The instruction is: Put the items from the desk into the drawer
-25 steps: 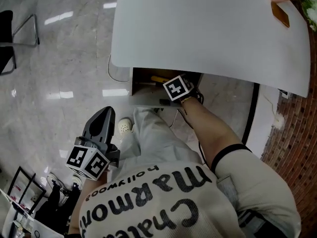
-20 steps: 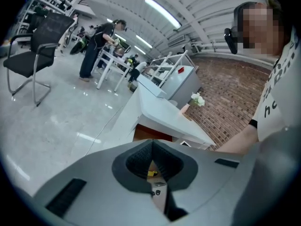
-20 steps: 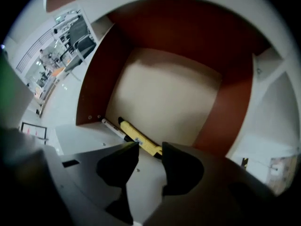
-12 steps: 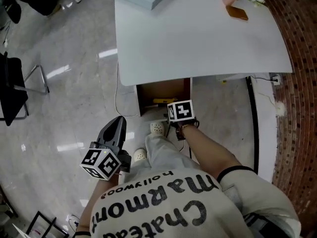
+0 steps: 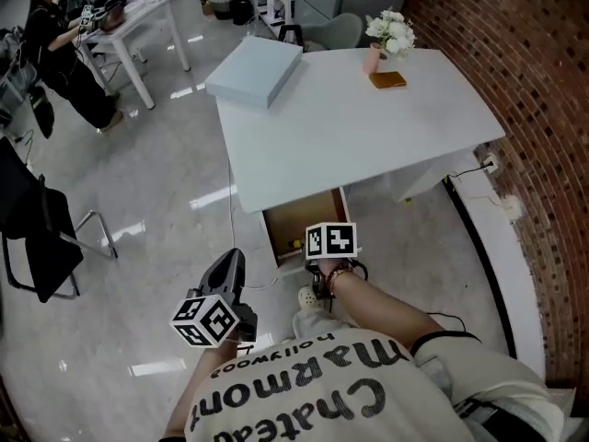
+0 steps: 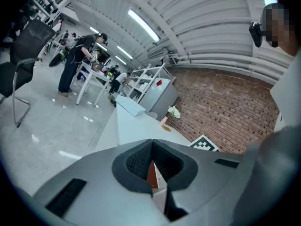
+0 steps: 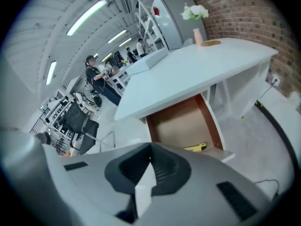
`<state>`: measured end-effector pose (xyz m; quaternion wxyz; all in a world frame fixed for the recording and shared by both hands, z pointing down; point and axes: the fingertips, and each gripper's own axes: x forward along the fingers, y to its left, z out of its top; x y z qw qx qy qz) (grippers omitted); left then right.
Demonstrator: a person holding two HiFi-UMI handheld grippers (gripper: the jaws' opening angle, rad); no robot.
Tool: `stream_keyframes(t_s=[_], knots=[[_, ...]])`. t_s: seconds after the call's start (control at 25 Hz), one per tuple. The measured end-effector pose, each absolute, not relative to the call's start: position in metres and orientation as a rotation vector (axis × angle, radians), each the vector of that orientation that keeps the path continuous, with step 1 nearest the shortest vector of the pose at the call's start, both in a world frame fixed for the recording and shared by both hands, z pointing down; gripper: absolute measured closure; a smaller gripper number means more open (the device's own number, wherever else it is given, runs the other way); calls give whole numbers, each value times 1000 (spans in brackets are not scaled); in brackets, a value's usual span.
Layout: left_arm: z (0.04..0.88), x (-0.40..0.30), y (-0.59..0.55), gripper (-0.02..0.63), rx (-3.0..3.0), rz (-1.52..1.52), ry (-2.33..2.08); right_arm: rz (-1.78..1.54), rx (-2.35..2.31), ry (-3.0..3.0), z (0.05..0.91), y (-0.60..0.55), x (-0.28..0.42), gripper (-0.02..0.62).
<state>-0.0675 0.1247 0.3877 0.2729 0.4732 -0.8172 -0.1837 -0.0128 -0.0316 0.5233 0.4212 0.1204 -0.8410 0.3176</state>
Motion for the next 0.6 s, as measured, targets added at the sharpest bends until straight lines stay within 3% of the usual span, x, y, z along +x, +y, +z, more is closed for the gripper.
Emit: stream_keyframes(t_s=[0.6], knots=[[259, -51, 143, 604, 1534, -507, -2340, 824, 221, -2682, 292, -15, -17, 592]])
